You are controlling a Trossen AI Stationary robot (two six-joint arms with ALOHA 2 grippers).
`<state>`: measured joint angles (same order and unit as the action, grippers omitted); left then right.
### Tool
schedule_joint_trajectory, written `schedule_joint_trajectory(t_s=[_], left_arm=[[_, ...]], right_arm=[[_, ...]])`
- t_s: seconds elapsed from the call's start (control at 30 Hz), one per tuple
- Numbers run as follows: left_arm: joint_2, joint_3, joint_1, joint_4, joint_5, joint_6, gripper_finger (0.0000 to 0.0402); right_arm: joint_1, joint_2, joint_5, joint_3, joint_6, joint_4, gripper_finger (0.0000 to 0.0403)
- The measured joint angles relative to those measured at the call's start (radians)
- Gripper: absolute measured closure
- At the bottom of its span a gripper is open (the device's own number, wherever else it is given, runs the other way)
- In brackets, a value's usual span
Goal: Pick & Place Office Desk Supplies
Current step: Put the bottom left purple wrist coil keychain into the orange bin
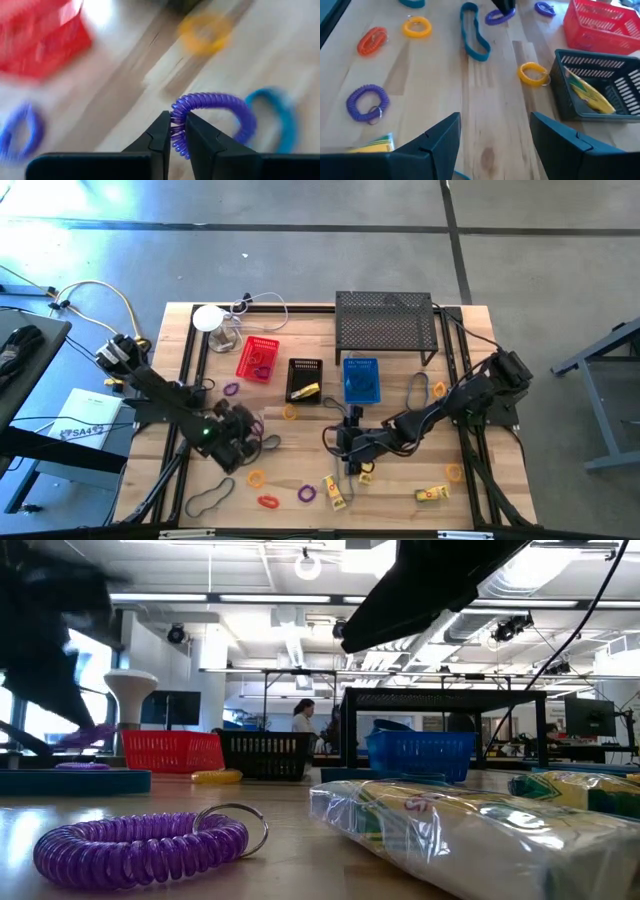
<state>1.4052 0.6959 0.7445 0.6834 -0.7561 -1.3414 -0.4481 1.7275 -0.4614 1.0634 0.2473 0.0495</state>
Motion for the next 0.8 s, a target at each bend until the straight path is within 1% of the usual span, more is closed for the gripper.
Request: schedule_joint_trajectory(t_s=[0.1, 0.17, 0.3, 0.37, 0.47, 0.57, 0.7, 0.8], left_arm=[[0.0, 0.033, 0.037, -0.084, -0.151, 0.146, 0.0369], [0.0, 0.053, 0.052, -0.154, -0.23, 0.253, 0.0373], [-0.001, 0.082, 0.07, -0.362, -0.363, 0.526, 0.0375], [-0.001, 0.086, 0.075, -0.483, -0.408, 0.672, 0.0375], [-0.001, 0.087, 0.077, -0.66, -0.426, 0.9, 0.0375], [-0.002, 0.087, 0.077, -0.785, -0.42, 1.088, 0.0376], [-0.002, 0.087, 0.077, -0.884, -0.423, 1.294, 0.0376], [-0.002, 0.087, 0.063, -0.907, -0.388, 1.419, 0.0376]], right_arm=[[-0.004, 0.0, 0.002, 0.0, 0.03, 0.005, 0.0176], [-0.011, 0.0, 0.017, 0.0, 0.044, 0.001, 0.0176], [-0.034, 0.0, 0.043, 0.0, 0.043, -0.053, 0.0176], [-0.046, 0.0, 0.051, 0.0, 0.039, -0.08, 0.0176], [-0.064, 0.0, 0.05, 0.0, 0.044, -0.115, 0.0176], [-0.085, 0.0, 0.049, 0.0, 0.083, -0.128, 0.0176], [-0.117, 0.0, 0.044, 0.0, 0.164, -0.129, 0.0176], [-0.14, 0.0, 0.041, 0.0, 0.2, -0.129, 0.0176]])
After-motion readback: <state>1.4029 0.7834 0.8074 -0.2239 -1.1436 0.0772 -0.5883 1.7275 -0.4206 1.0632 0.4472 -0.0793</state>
